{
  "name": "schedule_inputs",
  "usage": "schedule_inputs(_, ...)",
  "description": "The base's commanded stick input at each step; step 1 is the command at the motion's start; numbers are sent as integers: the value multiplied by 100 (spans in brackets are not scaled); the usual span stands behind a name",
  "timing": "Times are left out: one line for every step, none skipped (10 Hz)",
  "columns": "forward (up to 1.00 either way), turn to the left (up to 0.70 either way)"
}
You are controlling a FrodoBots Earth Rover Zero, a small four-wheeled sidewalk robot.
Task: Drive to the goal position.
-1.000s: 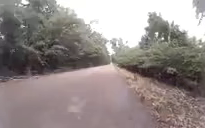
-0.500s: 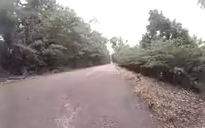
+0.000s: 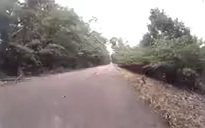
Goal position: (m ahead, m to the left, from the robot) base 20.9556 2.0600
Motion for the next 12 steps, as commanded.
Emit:
schedule_inputs(70, 0)
schedule_inputs(70, 0)
schedule_inputs(70, 0)
schedule_inputs(70, 0)
schedule_inputs(70, 0)
schedule_inputs(70, 0)
schedule_inputs(70, 0)
schedule_inputs(70, 0)
schedule_inputs(70, 0)
schedule_inputs(70, 0)
schedule_inputs(70, 0)
schedule_inputs(70, 0)
